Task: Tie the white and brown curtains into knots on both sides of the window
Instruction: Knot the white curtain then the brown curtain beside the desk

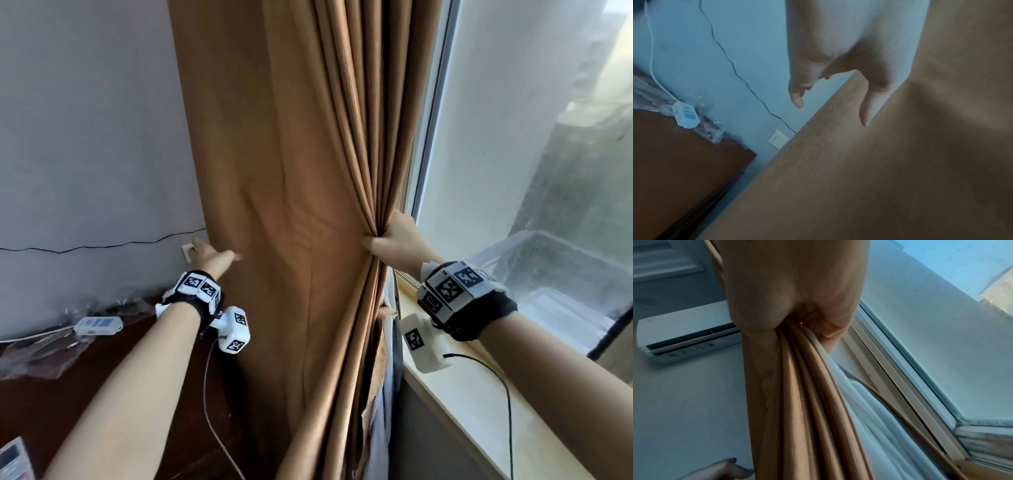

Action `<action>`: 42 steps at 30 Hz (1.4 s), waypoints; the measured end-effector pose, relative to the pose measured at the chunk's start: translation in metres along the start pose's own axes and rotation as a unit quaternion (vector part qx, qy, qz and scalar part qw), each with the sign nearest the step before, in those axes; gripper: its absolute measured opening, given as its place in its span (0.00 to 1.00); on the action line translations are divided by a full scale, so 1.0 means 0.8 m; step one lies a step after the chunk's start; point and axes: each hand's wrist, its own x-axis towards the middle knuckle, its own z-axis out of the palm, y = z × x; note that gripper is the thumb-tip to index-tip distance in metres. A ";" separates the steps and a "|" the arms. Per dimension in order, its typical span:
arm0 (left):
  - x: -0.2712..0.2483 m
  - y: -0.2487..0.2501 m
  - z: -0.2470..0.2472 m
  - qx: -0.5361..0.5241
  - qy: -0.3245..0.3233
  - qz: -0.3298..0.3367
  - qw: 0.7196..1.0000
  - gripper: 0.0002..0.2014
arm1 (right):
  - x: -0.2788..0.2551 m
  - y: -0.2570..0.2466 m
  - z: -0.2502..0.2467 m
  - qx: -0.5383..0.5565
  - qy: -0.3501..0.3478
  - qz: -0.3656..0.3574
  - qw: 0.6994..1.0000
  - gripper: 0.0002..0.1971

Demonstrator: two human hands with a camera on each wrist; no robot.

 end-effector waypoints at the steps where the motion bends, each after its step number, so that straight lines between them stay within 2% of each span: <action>1: 0.011 0.000 0.000 -0.009 -0.003 -0.002 1.000 0.58 | 0.000 0.001 -0.001 -0.005 -0.001 -0.001 1.000 0.15; 4: 0.038 0.001 0.000 -0.028 -0.038 -0.028 0.998 0.64 | 0.002 0.003 -0.005 -0.010 -0.011 0.004 1.000 0.05; 6: 0.046 0.003 0.002 -0.035 -0.063 -0.028 0.997 0.63 | 0.003 0.003 -0.009 -0.013 -0.013 0.007 1.000 0.11; 8: 0.051 0.006 0.007 -0.035 -0.092 -0.024 0.995 0.56 | 0.003 0.003 -0.011 -0.017 -0.004 0.005 1.000 0.13; 11: 0.051 0.012 0.013 -0.039 -0.140 0.001 0.989 0.37 | 0.004 0.006 -0.010 -0.027 -0.004 0.007 1.000 0.13; 15: 0.031 0.022 0.028 -0.010 -0.113 0.049 0.992 0.33 | 0.006 0.008 -0.011 -0.028 0.007 0.022 0.999 0.09; 16: 0.019 0.025 0.034 0.024 -0.103 0.064 0.992 0.32 | 0.008 0.008 -0.009 -0.033 0.016 0.025 0.999 0.05; 17: 0.007 0.026 0.040 0.078 -0.102 0.089 0.988 0.31 | 0.008 0.007 -0.007 -0.036 0.025 0.027 0.999 0.05; 18: -0.010 0.031 0.044 0.162 -0.109 0.119 0.973 0.28 | 0.009 0.006 -0.004 -0.039 0.032 0.030 0.998 0.12; 19: -0.030 0.039 0.046 0.262 -0.119 0.161 0.944 0.24 | 0.010 0.004 -0.001 -0.043 0.039 0.031 0.998 0.16; 21: -0.079 0.062 0.048 0.408 -0.131 0.268 0.863 0.17 | 0.013 0.000 0.006 -0.055 0.049 0.037 0.997 0.13; 23: -0.124 0.084 0.052 0.461 -0.137 0.350 0.804 0.16 | 0.017 -0.001 0.010 -0.054 0.054 0.042 0.996 0.18; 24: -0.146 0.092 0.053 0.471 -0.145 0.370 0.787 0.16 | 0.018 -0.005 0.011 -0.053 0.053 0.045 0.996 0.21; 25: -0.164 0.097 0.057 0.465 -0.155 0.389 0.780 0.16 | 0.019 -0.005 0.013 -0.056 0.053 0.046 0.996 0.22; 28: -0.203 0.103 0.075 0.425 -0.199 0.379 0.797 0.14 | 0.016 -0.007 0.017 -0.055 0.050 0.037 0.997 0.21; 31: -0.223 0.108 0.093 0.399 -0.224 0.388 0.800 0.14 | 0.014 -0.009 0.017 -0.072 0.048 0.028 0.996 0.20; 37: -0.235 0.111 0.107 0.404 -0.258 0.397 0.783 0.16 | 0.007 -0.011 0.013 -0.075 0.051 0.022 0.996 0.17; 39: -0.233 0.113 0.109 0.412 -0.273 0.409 0.767 0.12 | 0.005 -0.008 0.011 -0.062 0.035 0.024 0.997 0.17; 40: -0.231 0.116 0.108 0.419 -0.281 0.416 0.757 0.08 | 0.006 -0.008 0.009 -0.052 0.024 0.024 0.998 0.19; 42: -0.230 0.122 0.107 0.429 -0.301 0.419 0.742 0.07 | 0.011 -0.007 0.003 -0.005 -0.018 0.048 0.999 0.32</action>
